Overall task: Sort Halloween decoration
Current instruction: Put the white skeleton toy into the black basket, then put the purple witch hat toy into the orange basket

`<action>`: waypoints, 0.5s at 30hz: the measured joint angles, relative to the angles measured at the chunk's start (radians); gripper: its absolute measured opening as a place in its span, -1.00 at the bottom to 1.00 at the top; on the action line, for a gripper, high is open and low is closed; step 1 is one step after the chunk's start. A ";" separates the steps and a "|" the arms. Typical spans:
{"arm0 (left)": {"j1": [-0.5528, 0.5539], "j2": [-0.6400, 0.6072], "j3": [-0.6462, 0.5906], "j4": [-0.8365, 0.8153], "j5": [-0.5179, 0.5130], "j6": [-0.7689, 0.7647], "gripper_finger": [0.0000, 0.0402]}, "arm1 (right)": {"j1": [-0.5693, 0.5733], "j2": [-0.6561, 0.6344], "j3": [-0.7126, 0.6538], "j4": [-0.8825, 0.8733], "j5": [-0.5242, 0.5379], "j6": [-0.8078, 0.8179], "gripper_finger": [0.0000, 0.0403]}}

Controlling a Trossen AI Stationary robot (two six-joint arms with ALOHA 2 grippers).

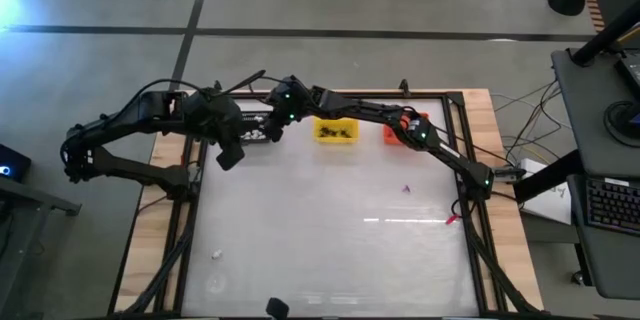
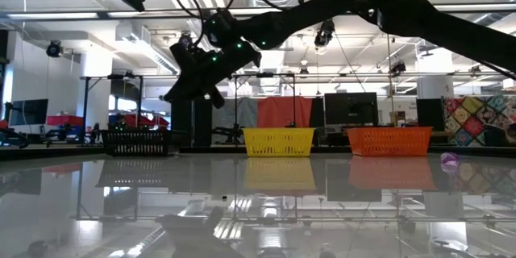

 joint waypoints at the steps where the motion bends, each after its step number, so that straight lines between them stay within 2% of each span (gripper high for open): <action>1: 0.000 0.000 0.000 0.000 0.000 0.000 -0.38 | 0.001 0.000 0.000 0.003 -0.011 0.001 -0.80; 8: 0.000 0.000 0.000 -0.001 0.000 0.000 -0.38 | 0.006 0.003 0.000 0.004 -0.021 0.002 -0.49; 15: 0.000 0.000 0.000 -0.005 0.000 0.000 -0.38 | -0.003 -0.001 0.007 -0.065 -0.021 -0.009 -0.39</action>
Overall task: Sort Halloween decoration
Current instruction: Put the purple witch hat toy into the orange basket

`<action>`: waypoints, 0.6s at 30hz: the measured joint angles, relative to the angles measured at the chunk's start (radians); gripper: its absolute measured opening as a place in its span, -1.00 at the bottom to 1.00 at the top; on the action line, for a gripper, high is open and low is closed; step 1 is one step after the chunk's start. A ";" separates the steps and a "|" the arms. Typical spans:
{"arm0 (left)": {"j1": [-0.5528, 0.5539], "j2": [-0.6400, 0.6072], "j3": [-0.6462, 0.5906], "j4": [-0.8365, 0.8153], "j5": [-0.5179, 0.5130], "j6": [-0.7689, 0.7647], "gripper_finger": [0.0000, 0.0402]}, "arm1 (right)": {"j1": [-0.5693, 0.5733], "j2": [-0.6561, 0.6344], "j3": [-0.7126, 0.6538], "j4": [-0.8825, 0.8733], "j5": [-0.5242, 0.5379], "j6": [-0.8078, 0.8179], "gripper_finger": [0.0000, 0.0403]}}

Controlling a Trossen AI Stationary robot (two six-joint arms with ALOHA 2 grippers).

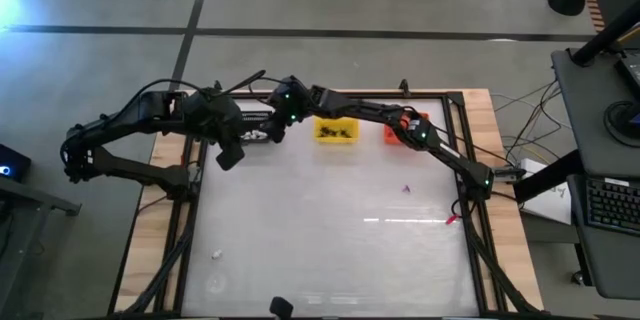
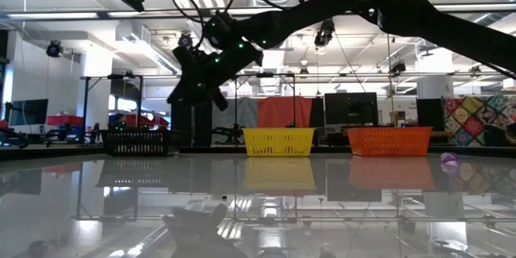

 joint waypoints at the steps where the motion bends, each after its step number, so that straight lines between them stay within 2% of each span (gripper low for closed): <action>1: 0.000 0.000 0.000 0.001 0.000 0.000 -0.38 | -0.003 -0.006 0.000 -0.026 0.000 -0.013 -0.39; 6: 0.000 0.000 0.000 0.000 0.000 0.013 -0.38 | -0.017 -0.067 0.002 -0.170 0.009 -0.089 -0.40; 11: 0.000 0.000 0.000 -0.014 0.000 0.026 -0.38 | -0.025 -0.123 0.003 -0.430 0.030 -0.169 -0.40; 16: -0.001 0.000 0.000 -0.044 0.001 0.067 -0.38 | -0.025 -0.186 0.003 -0.719 0.254 -0.229 -0.38; 18: -0.001 0.000 0.000 -0.060 0.000 0.090 -0.38 | -0.027 -0.203 0.003 -0.806 0.309 -0.224 -0.36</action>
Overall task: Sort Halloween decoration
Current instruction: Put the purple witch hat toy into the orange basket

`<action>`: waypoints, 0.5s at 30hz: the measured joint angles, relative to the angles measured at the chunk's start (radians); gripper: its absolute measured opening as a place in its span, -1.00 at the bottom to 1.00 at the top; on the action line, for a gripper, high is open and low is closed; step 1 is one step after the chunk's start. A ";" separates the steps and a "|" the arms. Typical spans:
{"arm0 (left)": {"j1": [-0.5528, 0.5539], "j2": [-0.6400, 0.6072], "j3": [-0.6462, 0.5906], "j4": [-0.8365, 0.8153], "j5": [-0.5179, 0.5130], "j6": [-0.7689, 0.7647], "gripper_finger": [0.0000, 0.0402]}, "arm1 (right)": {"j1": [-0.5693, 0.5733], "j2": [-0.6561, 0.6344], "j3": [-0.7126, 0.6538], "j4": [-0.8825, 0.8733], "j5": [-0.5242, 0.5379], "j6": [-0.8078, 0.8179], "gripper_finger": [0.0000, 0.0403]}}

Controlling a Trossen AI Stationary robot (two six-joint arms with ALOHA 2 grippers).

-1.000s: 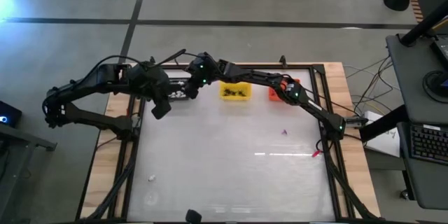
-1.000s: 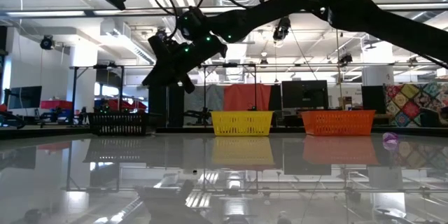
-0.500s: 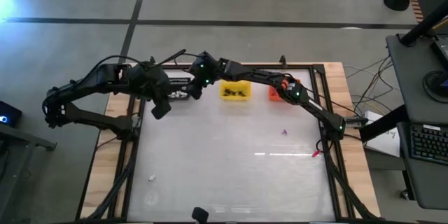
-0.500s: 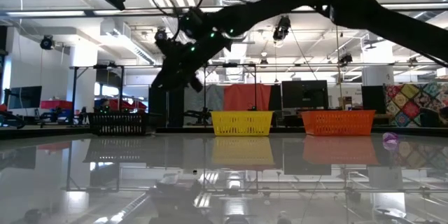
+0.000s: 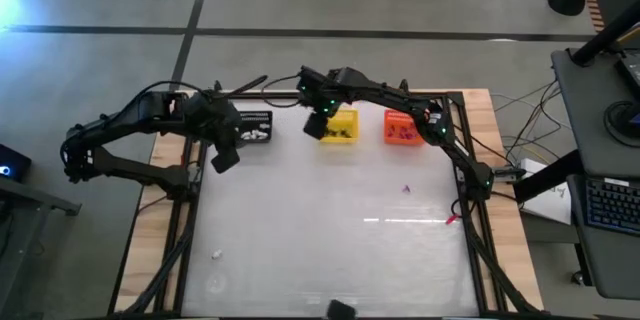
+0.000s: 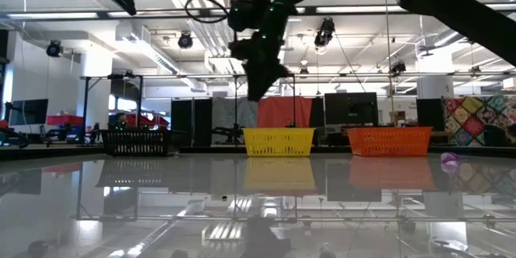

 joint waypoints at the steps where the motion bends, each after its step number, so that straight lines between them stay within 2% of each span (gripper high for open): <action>1: 0.000 0.000 0.000 -0.005 0.000 0.009 -0.38 | -0.001 -0.005 0.000 -0.031 0.014 0.014 -0.35; 11: 0.000 -0.004 0.000 -0.009 0.008 0.112 -0.38 | 0.009 -0.020 0.000 -0.358 0.018 0.162 -0.27; 15: 0.000 -0.011 0.000 -0.013 0.010 0.143 -0.38 | 0.033 -0.041 -0.008 -0.363 0.012 0.211 -0.25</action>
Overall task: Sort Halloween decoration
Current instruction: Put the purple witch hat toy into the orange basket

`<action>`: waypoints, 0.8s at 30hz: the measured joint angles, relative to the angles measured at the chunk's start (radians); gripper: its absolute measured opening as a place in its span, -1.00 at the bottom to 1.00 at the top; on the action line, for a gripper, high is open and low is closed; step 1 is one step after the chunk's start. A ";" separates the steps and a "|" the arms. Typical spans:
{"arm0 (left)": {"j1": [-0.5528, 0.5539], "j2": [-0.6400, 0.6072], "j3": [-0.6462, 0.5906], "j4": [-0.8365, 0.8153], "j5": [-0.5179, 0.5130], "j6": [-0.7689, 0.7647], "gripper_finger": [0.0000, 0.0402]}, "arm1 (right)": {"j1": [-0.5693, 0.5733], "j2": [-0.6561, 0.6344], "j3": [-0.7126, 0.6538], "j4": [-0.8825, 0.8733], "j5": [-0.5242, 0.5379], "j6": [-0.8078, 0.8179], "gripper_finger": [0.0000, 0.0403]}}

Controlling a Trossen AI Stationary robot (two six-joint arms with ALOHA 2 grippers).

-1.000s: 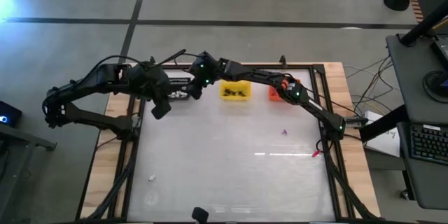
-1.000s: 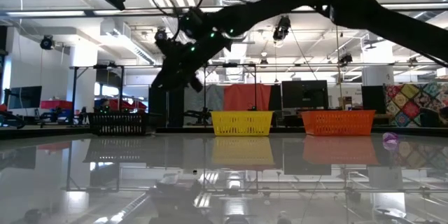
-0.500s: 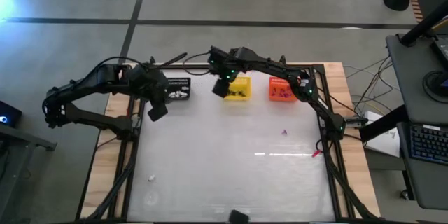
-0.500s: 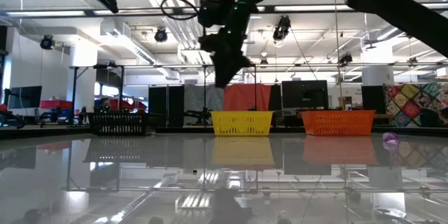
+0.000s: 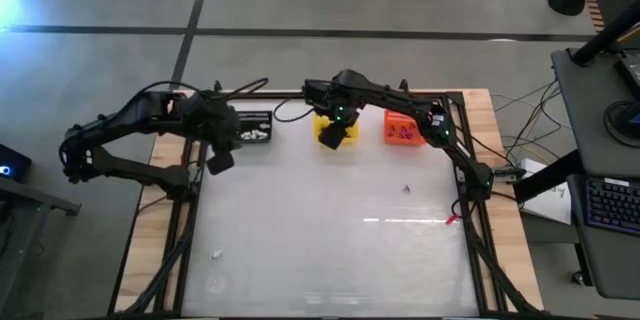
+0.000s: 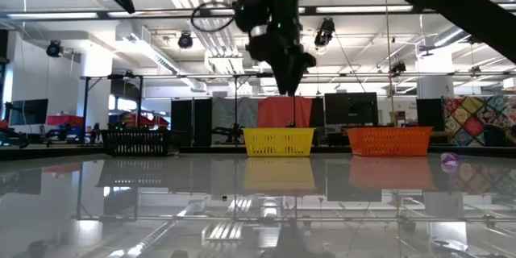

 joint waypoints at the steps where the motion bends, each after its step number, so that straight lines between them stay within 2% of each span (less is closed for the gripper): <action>1: 0.000 -0.003 0.000 -0.001 0.000 0.003 -0.38 | 0.006 -0.011 0.000 -0.001 0.000 0.010 -0.25; 9: 0.000 -0.038 0.000 -0.028 0.014 0.017 -0.38 | 0.038 -0.138 -0.013 -0.003 0.002 0.112 -0.24; 12: 0.000 -0.057 0.000 -0.032 0.019 0.014 -0.38 | 0.057 -0.207 -0.061 -0.001 0.010 0.141 -0.24; 16: 0.000 -0.078 0.000 -0.033 0.023 0.011 -0.38 | 0.087 -0.329 -0.228 -0.002 0.079 0.175 -0.24; 24: 0.000 -0.100 0.000 -0.034 0.024 -0.006 -0.38 | 0.159 -0.606 -0.650 0.014 0.094 0.375 -0.25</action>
